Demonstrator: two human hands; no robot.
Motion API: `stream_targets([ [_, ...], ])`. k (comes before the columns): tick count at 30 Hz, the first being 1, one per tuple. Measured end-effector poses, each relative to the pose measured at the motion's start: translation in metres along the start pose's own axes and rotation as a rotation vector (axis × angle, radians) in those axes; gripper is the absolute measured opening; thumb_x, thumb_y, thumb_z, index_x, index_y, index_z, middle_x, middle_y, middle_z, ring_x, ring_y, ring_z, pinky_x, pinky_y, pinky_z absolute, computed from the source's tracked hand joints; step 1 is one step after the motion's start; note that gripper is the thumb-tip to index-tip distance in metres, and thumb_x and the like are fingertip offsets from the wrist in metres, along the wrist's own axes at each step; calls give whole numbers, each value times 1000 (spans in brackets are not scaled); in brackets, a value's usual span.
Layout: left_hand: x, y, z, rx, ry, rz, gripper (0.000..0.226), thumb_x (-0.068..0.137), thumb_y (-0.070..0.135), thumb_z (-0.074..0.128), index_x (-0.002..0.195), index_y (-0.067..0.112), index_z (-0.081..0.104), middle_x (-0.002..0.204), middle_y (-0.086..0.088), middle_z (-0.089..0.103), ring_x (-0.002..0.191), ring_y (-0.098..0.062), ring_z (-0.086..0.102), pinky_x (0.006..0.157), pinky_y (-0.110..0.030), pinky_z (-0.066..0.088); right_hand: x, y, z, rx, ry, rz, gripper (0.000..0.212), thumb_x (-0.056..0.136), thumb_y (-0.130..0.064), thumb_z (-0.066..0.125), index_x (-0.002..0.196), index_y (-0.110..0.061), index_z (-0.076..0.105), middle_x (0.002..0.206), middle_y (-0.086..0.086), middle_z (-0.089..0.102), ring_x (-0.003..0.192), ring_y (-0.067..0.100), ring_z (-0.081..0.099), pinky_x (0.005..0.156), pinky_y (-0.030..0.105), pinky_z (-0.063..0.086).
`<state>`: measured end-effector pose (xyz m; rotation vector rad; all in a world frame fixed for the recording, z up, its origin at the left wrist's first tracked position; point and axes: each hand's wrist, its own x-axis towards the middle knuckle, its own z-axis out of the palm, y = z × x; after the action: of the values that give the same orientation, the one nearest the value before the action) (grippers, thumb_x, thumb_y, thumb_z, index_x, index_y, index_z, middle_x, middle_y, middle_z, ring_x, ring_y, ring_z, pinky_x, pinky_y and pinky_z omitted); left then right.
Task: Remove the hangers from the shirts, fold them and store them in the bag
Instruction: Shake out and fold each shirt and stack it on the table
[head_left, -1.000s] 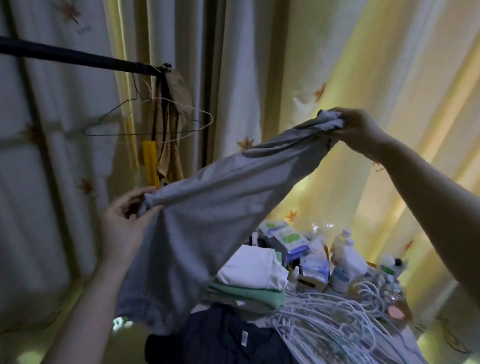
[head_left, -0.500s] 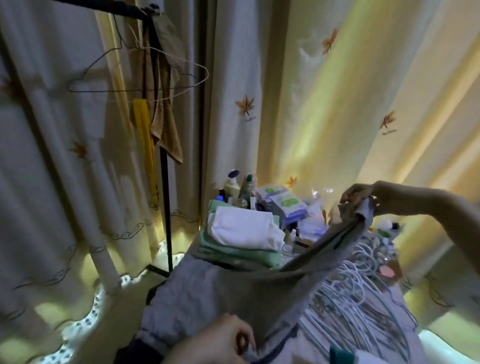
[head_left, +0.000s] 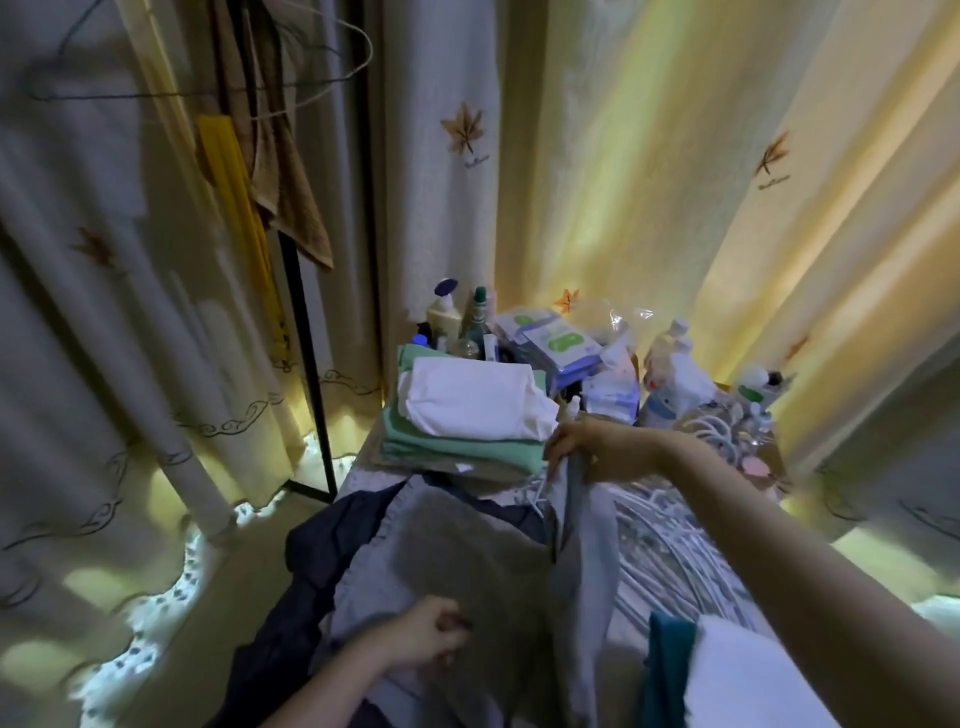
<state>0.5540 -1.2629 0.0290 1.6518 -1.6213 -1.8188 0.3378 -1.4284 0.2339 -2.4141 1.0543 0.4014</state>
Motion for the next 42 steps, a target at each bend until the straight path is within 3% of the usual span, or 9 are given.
stream_targets([
  [6,2,-43,-73,-144,550,-141,23,98,11,47,119,6,54,111,-13,60,94,-25,61,73,-27,49,63,-60,75,391,307,-22,47,89,-10,61,134,-10,50,139,12,45,123,23,46,92,15,35],
  [12,7,-53,-70,18,656,-13,16,93,5,52,95,20,56,98,-6,61,92,-24,61,79,-31,48,22,-2,212,653,367,922,51,95,-17,48,140,1,29,141,21,38,126,34,44,101,36,38],
  [17,25,-38,-52,442,630,284,20,88,12,59,104,21,67,105,2,51,88,-15,58,78,-31,51,-5,-3,279,851,359,1163,47,92,-30,58,123,2,43,125,25,55,115,36,53,96,39,43],
  [21,40,-30,-53,741,458,414,44,86,8,55,128,21,58,119,-5,51,106,-22,53,88,-32,47,-14,-3,288,1025,339,1165,48,84,-43,67,100,1,58,102,20,66,95,33,62,77,33,48],
  [27,51,-33,-66,706,-6,78,54,96,22,46,147,26,31,140,-3,36,127,-23,43,103,-34,40,-23,-8,285,1336,299,1101,56,81,-39,72,116,-1,49,95,13,61,82,24,62,65,33,54],
  [30,50,-20,-62,563,151,145,45,95,19,49,140,19,44,132,-3,49,116,-18,53,98,-27,43,-28,-14,277,1463,230,1091,64,78,-38,75,126,-9,44,120,14,59,103,30,60,84,41,54],
  [35,38,10,-61,-216,11,50,34,100,31,42,131,16,48,119,-4,63,91,-14,65,74,-17,50,-12,-46,234,1564,444,822,56,84,-10,67,132,-21,41,105,3,64,88,18,65,60,26,56],
  [38,30,18,-83,-486,1,-22,45,98,52,27,123,24,52,114,-2,66,98,-20,66,77,-30,53,25,-85,195,1317,418,592,65,87,-4,55,140,-27,26,121,9,57,103,19,58,74,24,54],
  [42,31,7,-120,-722,177,9,47,93,54,41,117,20,63,114,-4,68,104,-20,64,91,-34,49,84,-135,179,1281,121,326,83,91,-23,60,143,-46,0,116,14,58,85,22,62,57,19,53],
])
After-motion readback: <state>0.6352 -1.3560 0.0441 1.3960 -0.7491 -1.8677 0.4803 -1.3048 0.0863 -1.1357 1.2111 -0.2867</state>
